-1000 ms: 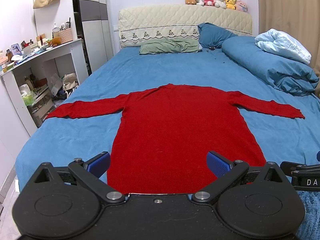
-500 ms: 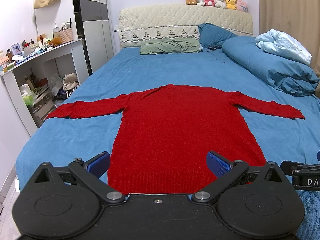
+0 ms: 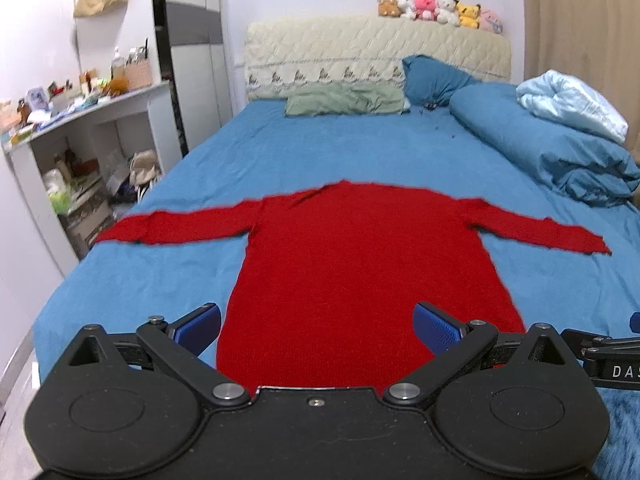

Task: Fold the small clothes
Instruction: 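Lower the right tool to the sweater sleeve and close on it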

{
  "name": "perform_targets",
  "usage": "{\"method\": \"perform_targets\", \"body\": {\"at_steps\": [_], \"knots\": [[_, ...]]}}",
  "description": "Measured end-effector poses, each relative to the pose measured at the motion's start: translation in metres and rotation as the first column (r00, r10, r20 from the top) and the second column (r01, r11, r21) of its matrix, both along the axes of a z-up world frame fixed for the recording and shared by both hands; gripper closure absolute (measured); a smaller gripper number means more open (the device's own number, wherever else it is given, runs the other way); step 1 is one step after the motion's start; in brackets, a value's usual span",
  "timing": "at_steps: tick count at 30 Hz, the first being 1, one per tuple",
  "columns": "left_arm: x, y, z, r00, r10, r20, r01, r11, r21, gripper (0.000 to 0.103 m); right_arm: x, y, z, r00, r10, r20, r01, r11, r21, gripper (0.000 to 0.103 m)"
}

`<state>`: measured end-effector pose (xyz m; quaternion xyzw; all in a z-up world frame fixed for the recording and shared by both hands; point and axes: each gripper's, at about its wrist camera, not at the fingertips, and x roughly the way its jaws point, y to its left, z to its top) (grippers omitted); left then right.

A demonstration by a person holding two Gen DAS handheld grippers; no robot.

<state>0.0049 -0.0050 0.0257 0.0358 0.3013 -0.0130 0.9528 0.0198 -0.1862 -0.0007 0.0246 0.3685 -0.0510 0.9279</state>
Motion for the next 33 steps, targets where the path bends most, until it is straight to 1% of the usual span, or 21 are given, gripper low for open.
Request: {"method": "perform_targets", "body": {"at_steps": [2, 5, 9, 11, 15, 18, 20, 24, 28, 29, 32, 33], "knots": [[0.01, -0.007, 0.013, 0.999, -0.008, 0.037, 0.008, 1.0, -0.001, 0.0, 0.007, -0.01, 0.007, 1.0, -0.016, 0.026, 0.015, 1.0, 0.008, 0.0], [0.033, -0.023, 0.031, 0.995, -0.047, 0.093, 0.048, 0.999, -0.01, 0.0, 0.018, -0.031, 0.018, 0.996, -0.043, 0.072, 0.042, 0.999, 0.02, 0.0], [0.072, -0.053, 0.046, 0.985, -0.101, 0.143, 0.099, 0.995, 0.027, 0.0, 0.037, -0.067, 0.026, 0.989, -0.102, 0.111, 0.099, 0.995, 0.026, 0.0], [0.096, -0.067, 0.049, 0.98, -0.135, 0.149, 0.133, 0.991, 0.025, 0.0, 0.05, -0.091, 0.027, 0.981, -0.141, 0.13, 0.137, 0.99, 0.037, 0.0], [0.155, -0.094, 0.042, 0.975, -0.186, 0.118, 0.188, 0.982, -0.008, 0.0, 0.083, -0.146, 0.02, 0.961, -0.227, 0.16, 0.218, 0.973, 0.069, 0.0], [0.202, -0.111, 0.029, 0.975, -0.207, 0.084, 0.211, 0.977, -0.034, 0.0, 0.111, -0.19, 0.006, 0.945, -0.283, 0.166, 0.266, 0.956, 0.121, 0.0], [0.233, -0.122, 0.015, 0.974, -0.221, 0.048, 0.224, 0.973, -0.054, 0.0, 0.133, -0.223, -0.01, 0.931, -0.327, 0.164, 0.301, 0.939, 0.164, 0.0], [0.291, -0.145, -0.019, 0.972, -0.233, -0.013, 0.232, 0.971, -0.056, 0.0, 0.174, -0.28, -0.051, 0.902, -0.407, 0.14, 0.368, 0.898, 0.242, 0.0], [0.348, -0.162, -0.064, 0.971, -0.219, -0.095, 0.214, 0.975, -0.062, 0.0, 0.212, -0.328, -0.102, 0.875, -0.473, 0.097, 0.422, 0.847, 0.325, 0.0], [0.36, -0.164, -0.077, 0.969, -0.216, -0.116, 0.21, 0.975, -0.066, 0.0, 0.223, -0.341, -0.117, 0.867, -0.49, 0.093, 0.437, 0.836, 0.333, 0.0], [0.393, -0.168, -0.112, 0.963, -0.201, -0.182, 0.191, 0.979, -0.071, 0.0, 0.248, -0.363, -0.149, 0.857, -0.511, 0.068, 0.463, 0.821, 0.334, 0.001], [0.403, -0.168, -0.125, 0.959, -0.194, -0.207, 0.182, 0.981, -0.073, 0.0, 0.257, -0.37, -0.16, 0.852, -0.521, 0.049, 0.477, 0.812, 0.336, 0.008]]}}
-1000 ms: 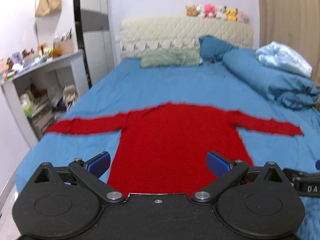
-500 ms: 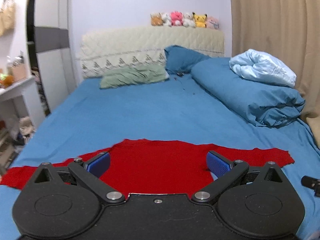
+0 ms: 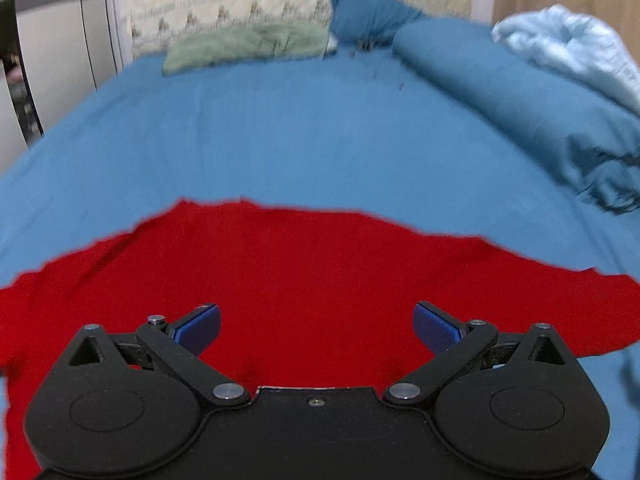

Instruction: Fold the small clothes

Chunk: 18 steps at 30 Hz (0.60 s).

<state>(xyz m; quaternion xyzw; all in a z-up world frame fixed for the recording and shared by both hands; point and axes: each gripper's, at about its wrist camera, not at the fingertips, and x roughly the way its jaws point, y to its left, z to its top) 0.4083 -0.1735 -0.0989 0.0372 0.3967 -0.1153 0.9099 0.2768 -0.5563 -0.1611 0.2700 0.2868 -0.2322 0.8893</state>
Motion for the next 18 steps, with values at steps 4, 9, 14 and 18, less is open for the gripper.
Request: {"method": "perform_targets", "body": {"at_steps": [4, 9, 14, 18], "knots": [[0.03, 0.004, -0.038, 0.997, 0.017, -0.071, -0.018, 1.0, -0.001, 0.0, 0.022, -0.021, -0.032, 0.998, -0.055, -0.024, 0.056, 0.998, 0.022, 0.021], [0.049, 0.01, -0.07, 0.991, 0.037, -0.126, -0.038, 0.999, -0.003, 0.0, 0.036, -0.027, -0.038, 0.995, -0.097, 0.003, 0.097, 0.994, -0.049, 0.038], [0.054, 0.012, -0.075, 0.993, 0.021, -0.114, -0.022, 1.0, -0.004, 0.0, 0.051, -0.033, -0.033, 0.995, -0.104, -0.011, 0.102, 0.991, -0.09, 0.078], [0.058, 0.024, -0.067, 0.992, -0.006, -0.129, 0.002, 1.0, -0.028, 0.0, 0.065, -0.024, -0.006, 0.996, -0.086, 0.021, 0.088, 0.992, -0.086, 0.082]]}}
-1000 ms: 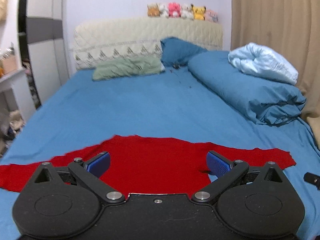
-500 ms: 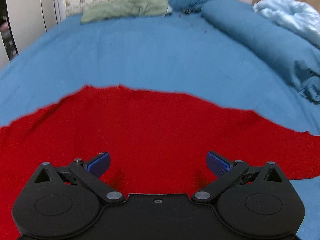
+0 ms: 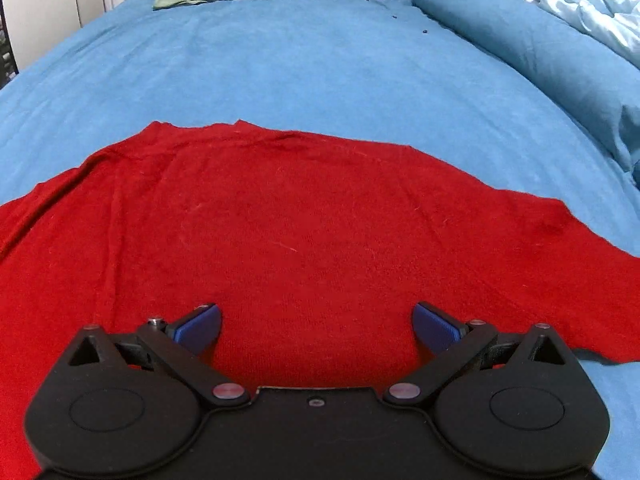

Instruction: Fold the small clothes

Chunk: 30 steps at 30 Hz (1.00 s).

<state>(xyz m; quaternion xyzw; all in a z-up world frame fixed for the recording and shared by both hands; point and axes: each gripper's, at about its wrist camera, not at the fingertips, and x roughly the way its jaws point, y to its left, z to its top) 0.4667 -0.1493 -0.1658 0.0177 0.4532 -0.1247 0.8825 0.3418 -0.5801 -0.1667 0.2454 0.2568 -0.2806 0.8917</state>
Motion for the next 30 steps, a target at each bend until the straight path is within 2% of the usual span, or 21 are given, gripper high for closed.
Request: {"method": "perform_targets", "body": {"at_steps": [3, 6, 7, 9, 11, 13, 15, 17, 19, 23, 26, 27, 28, 30], "knots": [[-0.008, 0.02, 0.021, 0.997, 0.026, 0.077, -0.025, 1.0, -0.02, 0.0, 0.017, 0.025, 0.041, 0.994, 0.084, 0.076, -0.084, 0.996, -0.008, 0.083], [-0.02, 0.051, 0.047, 0.988, 0.044, 0.146, -0.04, 0.999, -0.034, 0.0, 0.048, 0.078, 0.088, 0.954, 0.24, 0.182, -0.241, 0.97, -0.019, 0.083], [-0.023, 0.063, 0.055, 0.985, 0.054, 0.162, -0.048, 0.998, -0.043, 0.0, 0.06, 0.101, 0.101, 0.929, 0.303, 0.212, -0.306, 0.952, -0.023, 0.083], [-0.028, 0.086, 0.064, 0.981, 0.078, 0.179, -0.068, 0.996, -0.064, 0.0, 0.087, 0.157, 0.122, 0.86, 0.441, 0.257, -0.449, 0.893, -0.028, 0.083], [-0.032, 0.115, 0.071, 0.977, 0.101, 0.186, -0.088, 0.993, -0.077, 0.0, 0.114, 0.218, 0.13, 0.772, 0.567, 0.288, -0.589, 0.808, -0.012, 0.083], [-0.037, 0.141, 0.069, 0.974, 0.124, 0.189, -0.114, 0.992, -0.063, 0.0, 0.139, 0.281, 0.12, 0.678, 0.673, 0.295, -0.708, 0.706, 0.019, 0.083], [-0.045, 0.163, 0.064, 0.971, 0.144, 0.193, -0.141, 0.99, -0.031, 0.0, 0.159, 0.339, 0.095, 0.606, 0.753, 0.256, -0.785, 0.618, 0.042, 0.083], [-0.051, 0.183, 0.055, 0.969, 0.158, 0.188, -0.16, 0.987, -0.003, 0.0, 0.172, 0.386, 0.059, 0.563, 0.803, 0.194, -0.825, 0.56, 0.074, 0.083], [-0.057, 0.202, 0.044, 0.971, 0.167, 0.169, -0.172, 0.985, 0.014, 0.0, 0.178, 0.422, 0.016, 0.542, 0.832, 0.12, -0.839, 0.531, 0.118, 0.083], [-0.062, 0.219, 0.028, 0.977, 0.158, 0.146, -0.165, 0.986, 0.036, 0.0, 0.171, 0.443, -0.03, 0.539, 0.84, 0.068, -0.839, 0.527, 0.138, 0.083], [-0.066, 0.219, 0.026, 0.981, 0.129, 0.146, -0.133, 0.991, 0.017, 0.0, 0.164, 0.442, -0.031, 0.526, 0.847, 0.075, -0.847, 0.514, 0.134, 0.075], [-0.067, 0.216, 0.026, 0.982, 0.114, 0.15, -0.116, 0.993, 0.006, 0.0, 0.165, 0.439, -0.027, 0.515, 0.853, 0.079, -0.854, 0.504, 0.129, 0.058], [-0.068, 0.211, 0.027, 0.984, 0.094, 0.154, -0.093, 0.996, -0.01, 0.0, 0.159, 0.433, -0.022, 0.506, 0.859, 0.081, -0.861, 0.497, 0.112, 0.033], [-0.073, 0.202, 0.03, 0.986, 0.055, 0.159, -0.05, 0.998, -0.032, 0.0, 0.143, 0.421, -0.008, 0.506, 0.859, 0.075, -0.862, 0.504, 0.046, 0.013]]}}
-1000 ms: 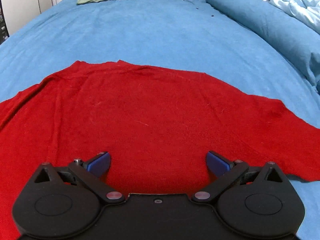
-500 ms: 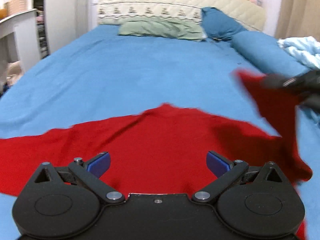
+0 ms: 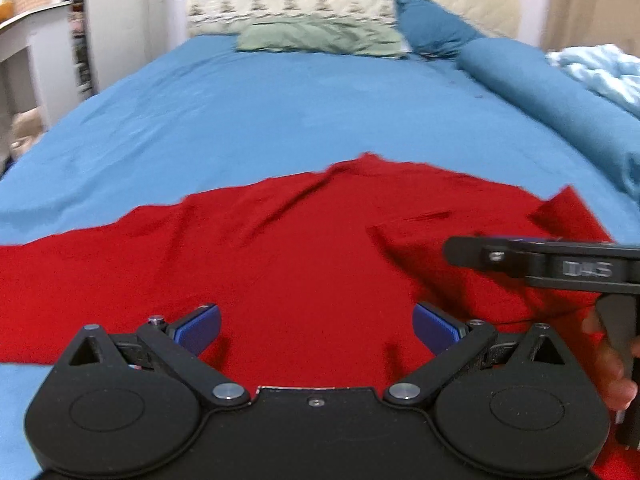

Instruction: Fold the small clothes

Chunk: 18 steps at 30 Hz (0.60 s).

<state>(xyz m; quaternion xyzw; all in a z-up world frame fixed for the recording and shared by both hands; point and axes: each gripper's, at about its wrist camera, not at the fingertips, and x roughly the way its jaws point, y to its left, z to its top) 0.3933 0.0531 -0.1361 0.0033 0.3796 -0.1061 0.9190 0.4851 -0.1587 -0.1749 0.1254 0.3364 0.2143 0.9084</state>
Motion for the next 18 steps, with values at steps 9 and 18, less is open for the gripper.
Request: {"method": "perform_targets", "body": {"at_steps": [9, 18], "knots": [[0.029, -0.084, -0.021, 0.989, -0.147, 0.001, 0.147, 0.988, 0.053, 0.012, -0.051, -0.09, 0.026, 0.988, -0.122, 0.099, 0.143, 0.961, -0.238, 0.009], [0.059, -0.049, -0.028, 0.996, 0.088, 0.003, -0.087, 0.992, -0.095, 0.059, -0.077, -0.147, 0.004, 0.965, -0.254, 0.061, 0.261, 0.933, -0.249, 0.009]]}}
